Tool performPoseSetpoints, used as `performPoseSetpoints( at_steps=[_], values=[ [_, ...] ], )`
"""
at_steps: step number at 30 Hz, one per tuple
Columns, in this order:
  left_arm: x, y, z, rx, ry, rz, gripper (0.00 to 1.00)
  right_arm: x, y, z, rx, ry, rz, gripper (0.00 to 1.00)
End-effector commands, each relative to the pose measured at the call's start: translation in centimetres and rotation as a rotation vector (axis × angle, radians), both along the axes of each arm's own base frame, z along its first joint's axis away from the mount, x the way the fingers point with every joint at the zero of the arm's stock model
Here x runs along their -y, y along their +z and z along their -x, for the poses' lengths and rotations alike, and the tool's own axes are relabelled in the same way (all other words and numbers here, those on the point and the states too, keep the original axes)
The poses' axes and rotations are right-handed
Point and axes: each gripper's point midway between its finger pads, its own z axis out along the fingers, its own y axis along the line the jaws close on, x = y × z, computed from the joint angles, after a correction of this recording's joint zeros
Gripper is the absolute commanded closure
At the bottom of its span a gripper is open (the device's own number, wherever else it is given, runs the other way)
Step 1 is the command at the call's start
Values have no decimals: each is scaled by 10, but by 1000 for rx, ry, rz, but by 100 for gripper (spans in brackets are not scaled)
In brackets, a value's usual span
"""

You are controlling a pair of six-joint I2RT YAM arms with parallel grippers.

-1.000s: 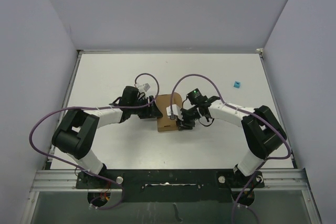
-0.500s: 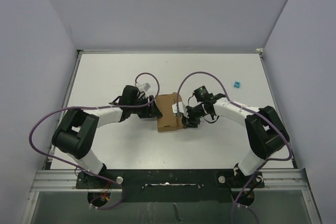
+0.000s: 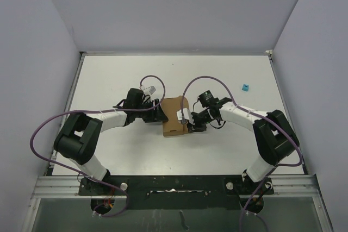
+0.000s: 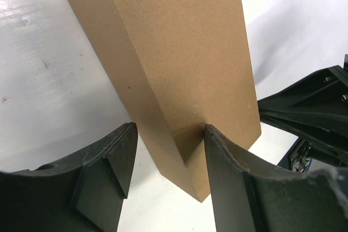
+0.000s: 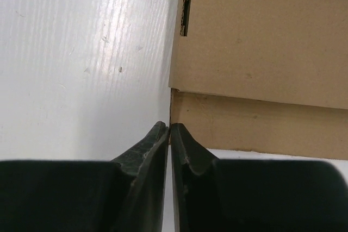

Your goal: Fold the paper box

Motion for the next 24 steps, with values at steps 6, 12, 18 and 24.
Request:
performPoseSetpoints(
  at_steps=[6,12,18,24],
  values=[
    [6,2,-7,14,-36,9,52,-17,18,-6,3,10,-46,99],
    [10,6,-7,19,-57,22,53,-26,24,-3,-27,-5,-59,100],
    [13,9,-6,32,-83,33,53,-37,27,4,-51,5,-71,100],
    [14,10,-5,72,-144,23,53,-34,43,7,-55,33,-88,82]
  ],
)
